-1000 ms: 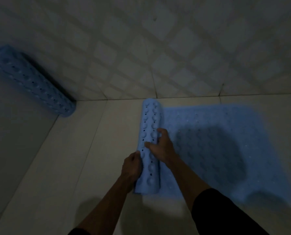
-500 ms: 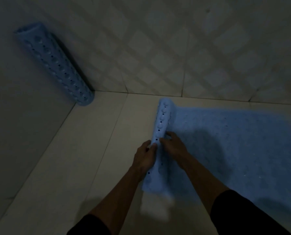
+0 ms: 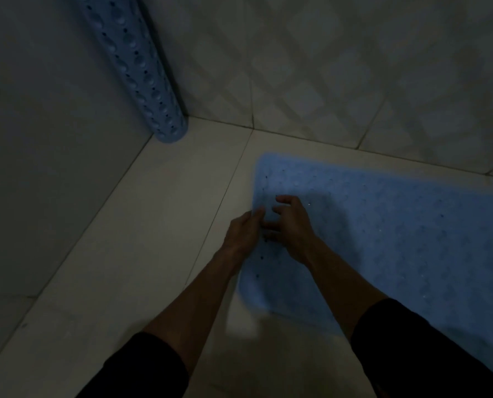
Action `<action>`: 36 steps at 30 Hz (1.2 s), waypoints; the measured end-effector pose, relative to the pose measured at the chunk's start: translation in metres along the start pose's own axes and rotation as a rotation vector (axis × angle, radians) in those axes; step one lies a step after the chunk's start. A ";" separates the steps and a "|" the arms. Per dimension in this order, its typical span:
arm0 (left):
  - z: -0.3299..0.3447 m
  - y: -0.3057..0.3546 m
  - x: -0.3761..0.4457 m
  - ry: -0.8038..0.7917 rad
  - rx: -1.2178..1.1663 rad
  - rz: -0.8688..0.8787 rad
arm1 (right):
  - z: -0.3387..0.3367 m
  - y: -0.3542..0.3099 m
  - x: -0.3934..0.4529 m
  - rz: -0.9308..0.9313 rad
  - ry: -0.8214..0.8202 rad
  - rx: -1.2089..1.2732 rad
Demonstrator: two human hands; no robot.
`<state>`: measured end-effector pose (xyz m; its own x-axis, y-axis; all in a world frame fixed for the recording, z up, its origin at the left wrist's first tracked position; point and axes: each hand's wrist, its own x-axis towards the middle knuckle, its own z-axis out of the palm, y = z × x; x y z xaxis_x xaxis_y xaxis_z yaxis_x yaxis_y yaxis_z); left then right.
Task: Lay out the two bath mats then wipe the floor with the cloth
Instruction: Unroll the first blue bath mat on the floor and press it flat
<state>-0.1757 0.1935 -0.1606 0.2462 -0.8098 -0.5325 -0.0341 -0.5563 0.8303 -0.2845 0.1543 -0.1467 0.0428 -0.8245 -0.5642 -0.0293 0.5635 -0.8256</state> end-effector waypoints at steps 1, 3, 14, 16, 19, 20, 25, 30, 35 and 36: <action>-0.003 -0.002 0.002 0.009 0.051 0.021 | 0.003 0.002 0.001 -0.015 -0.009 -0.007; -0.010 -0.006 0.007 0.047 0.209 0.084 | 0.005 0.008 0.007 -0.021 -0.027 -0.057; -0.023 -0.005 0.031 0.195 0.491 0.214 | 0.000 0.024 0.019 -0.300 -0.120 -0.677; -0.022 -0.005 0.033 0.230 0.473 0.221 | -0.001 0.025 0.022 -0.329 -0.118 -0.701; -0.021 -0.003 0.032 0.258 0.489 0.212 | -0.004 0.025 0.023 -0.329 -0.147 -0.742; -0.022 -0.003 0.032 0.268 0.507 0.206 | -0.004 0.025 0.021 -0.346 -0.158 -0.759; -0.015 -0.005 0.029 0.228 0.873 0.362 | -0.025 0.024 0.024 -0.419 -0.145 -0.853; 0.016 -0.006 0.054 -0.013 1.102 0.561 | -0.078 0.010 0.044 -0.423 0.034 -1.101; 0.053 0.013 0.087 -0.050 1.236 0.563 | -0.135 0.003 0.077 -0.357 0.190 -1.300; 0.057 0.016 0.096 -0.056 1.254 0.557 | -0.145 0.003 0.086 -0.335 0.198 -1.339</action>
<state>-0.2078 0.0961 -0.2074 -0.1266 -0.9691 -0.2116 -0.9665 0.0725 0.2463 -0.4254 0.0775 -0.1979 0.1004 -0.9656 -0.2397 -0.9725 -0.0443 -0.2288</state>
